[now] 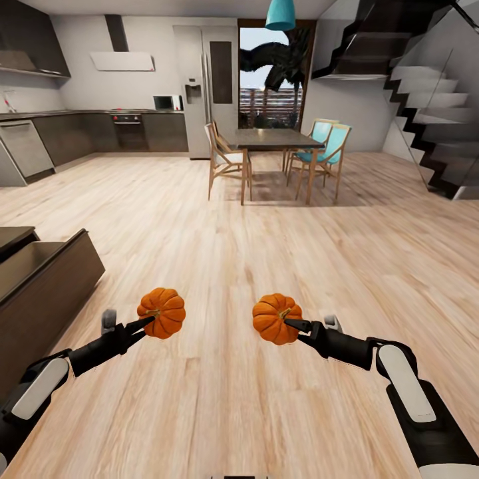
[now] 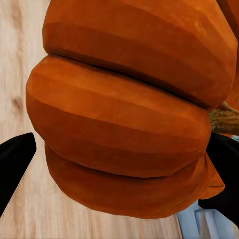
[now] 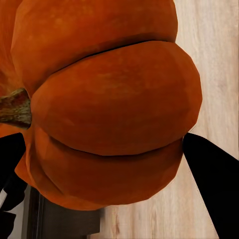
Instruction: Place each of the two pumpkins and all three candles from the living room inside a cabinet in the living room (use any cabinet), then make sure every cabinet is closed, and position the cauldron so it is next to a table in the living room.
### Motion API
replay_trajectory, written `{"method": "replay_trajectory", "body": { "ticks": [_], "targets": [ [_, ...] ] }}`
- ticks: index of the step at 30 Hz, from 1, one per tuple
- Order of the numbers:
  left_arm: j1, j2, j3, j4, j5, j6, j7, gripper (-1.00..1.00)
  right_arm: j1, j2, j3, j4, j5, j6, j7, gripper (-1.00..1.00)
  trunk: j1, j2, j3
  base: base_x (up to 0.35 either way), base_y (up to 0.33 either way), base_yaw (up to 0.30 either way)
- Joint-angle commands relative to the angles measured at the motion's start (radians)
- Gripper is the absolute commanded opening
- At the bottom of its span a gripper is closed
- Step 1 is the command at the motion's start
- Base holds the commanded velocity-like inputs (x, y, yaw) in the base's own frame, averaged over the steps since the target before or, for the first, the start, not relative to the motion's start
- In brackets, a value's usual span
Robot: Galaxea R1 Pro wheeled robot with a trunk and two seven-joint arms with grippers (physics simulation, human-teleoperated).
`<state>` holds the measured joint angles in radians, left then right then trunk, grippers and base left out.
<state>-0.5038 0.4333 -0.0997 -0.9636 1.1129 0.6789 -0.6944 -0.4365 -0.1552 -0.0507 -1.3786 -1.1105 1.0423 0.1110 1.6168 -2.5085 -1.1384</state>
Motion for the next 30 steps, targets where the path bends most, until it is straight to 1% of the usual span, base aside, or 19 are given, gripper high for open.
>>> {"method": "replay_trajectory", "body": {
  "ticks": [1,30],
  "targets": [
    [-0.001,0.001,-0.002,0.000,0.018,0.010,0.001,-1.00,-0.001,0.000,-0.001,0.000,-0.008,0.005,0.010,-1.00,0.000,0.000,-0.001,0.337,0.000,0.000],
    [-0.001,0.001,-0.002,0.000,0.015,0.010,0.003,-1.00,-0.001,-0.002,-0.002,0.000,-0.006,0.005,0.005,-1.00,0.000,0.000,-0.001,0.337,0.000,0.000]
  ]
}}
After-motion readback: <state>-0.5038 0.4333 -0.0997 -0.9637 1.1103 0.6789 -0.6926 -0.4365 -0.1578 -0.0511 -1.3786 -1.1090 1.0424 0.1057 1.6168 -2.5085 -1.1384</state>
